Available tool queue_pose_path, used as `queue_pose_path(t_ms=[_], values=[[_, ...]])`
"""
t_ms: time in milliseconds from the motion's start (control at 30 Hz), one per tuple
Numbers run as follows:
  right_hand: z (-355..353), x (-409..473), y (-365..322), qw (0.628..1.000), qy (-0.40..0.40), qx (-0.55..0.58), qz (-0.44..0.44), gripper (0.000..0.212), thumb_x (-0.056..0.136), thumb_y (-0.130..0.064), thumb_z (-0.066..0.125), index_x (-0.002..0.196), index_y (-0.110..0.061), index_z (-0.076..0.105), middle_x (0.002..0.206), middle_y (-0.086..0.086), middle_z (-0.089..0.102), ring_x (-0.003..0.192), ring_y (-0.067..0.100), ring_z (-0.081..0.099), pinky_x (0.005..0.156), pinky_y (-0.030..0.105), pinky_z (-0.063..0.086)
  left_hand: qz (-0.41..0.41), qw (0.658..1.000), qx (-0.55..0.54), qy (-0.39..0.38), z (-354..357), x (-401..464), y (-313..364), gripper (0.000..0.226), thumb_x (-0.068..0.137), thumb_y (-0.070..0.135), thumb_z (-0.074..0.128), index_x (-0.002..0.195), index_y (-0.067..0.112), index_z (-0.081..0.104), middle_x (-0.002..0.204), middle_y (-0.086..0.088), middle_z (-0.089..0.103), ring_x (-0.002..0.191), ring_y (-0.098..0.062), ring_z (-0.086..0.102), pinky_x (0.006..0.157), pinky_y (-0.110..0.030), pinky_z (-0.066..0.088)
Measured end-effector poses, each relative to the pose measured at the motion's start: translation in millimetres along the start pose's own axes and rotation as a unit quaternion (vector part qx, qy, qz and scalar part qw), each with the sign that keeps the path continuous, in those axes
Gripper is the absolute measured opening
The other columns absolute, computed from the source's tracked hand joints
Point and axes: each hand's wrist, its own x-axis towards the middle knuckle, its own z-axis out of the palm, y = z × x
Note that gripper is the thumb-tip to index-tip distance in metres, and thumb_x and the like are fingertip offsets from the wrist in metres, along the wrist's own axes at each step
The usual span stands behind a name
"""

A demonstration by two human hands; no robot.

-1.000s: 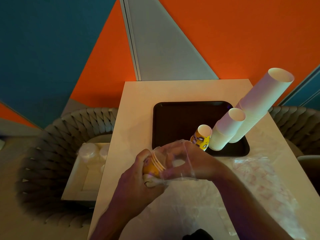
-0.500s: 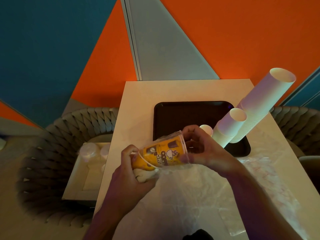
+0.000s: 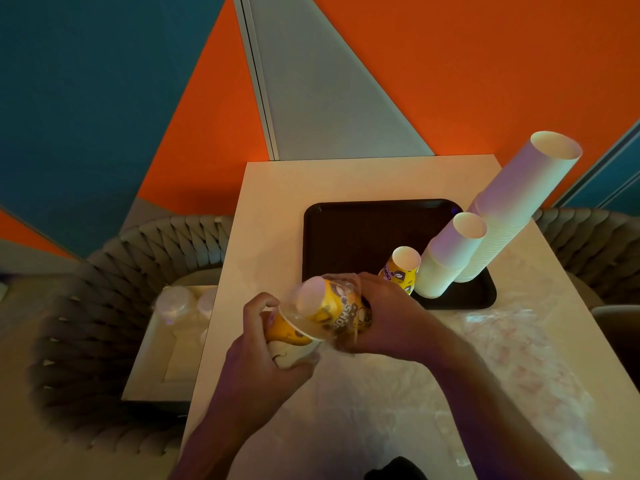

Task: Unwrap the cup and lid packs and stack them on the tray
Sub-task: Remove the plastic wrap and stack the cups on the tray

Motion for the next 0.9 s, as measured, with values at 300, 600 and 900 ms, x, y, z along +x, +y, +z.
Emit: queue_pose_path(t_ms=[300, 600, 900], values=[[9.8, -5.6, 23.1, 0.996, 0.083, 0.004, 0.035, 0.070, 0.071, -0.045, 0.085, 0.130, -0.029, 0.052, 0.117, -0.013, 0.058, 0.104, 0.002, 0.057, 0.083, 0.019, 0.047, 0.023, 0.998, -0.058, 0.025, -4.6, 1.8, 16.7, 0.079, 0.059, 0.036, 0.085, 0.109, 0.063, 0.030, 0.106, 0.031, 0.061, 0.092, -0.001, 0.068, 0.068, -0.026, 0.060], [-36.1, -0.1, 43.8, 0.949, 0.298, 0.090, 0.047, 0.047, 0.079, -0.030, 0.084, 0.117, -0.037, 0.056, 0.111, -0.009, 0.068, 0.103, 0.010, 0.066, 0.087, 0.036, 0.055, -0.001, 0.998, -0.051, 0.022, -2.7, -3.4, 5.8, 0.084, 0.066, 0.021, 0.091, 0.110, 0.061, 0.031, 0.105, 0.023, 0.063, 0.093, -0.005, 0.068, 0.068, -0.025, 0.060], [-39.2, 4.7, 70.7, 0.943, 0.320, 0.053, 0.082, 0.078, 0.076, -0.015, 0.088, 0.134, -0.033, 0.039, 0.119, -0.007, 0.058, 0.105, 0.015, 0.062, 0.085, 0.034, 0.054, -0.010, 0.998, -0.050, 0.026, -4.3, -6.7, 1.0, 0.085, 0.066, 0.021, 0.092, 0.115, 0.057, 0.032, 0.106, 0.009, 0.066, 0.093, -0.008, 0.069, 0.068, -0.027, 0.059]])
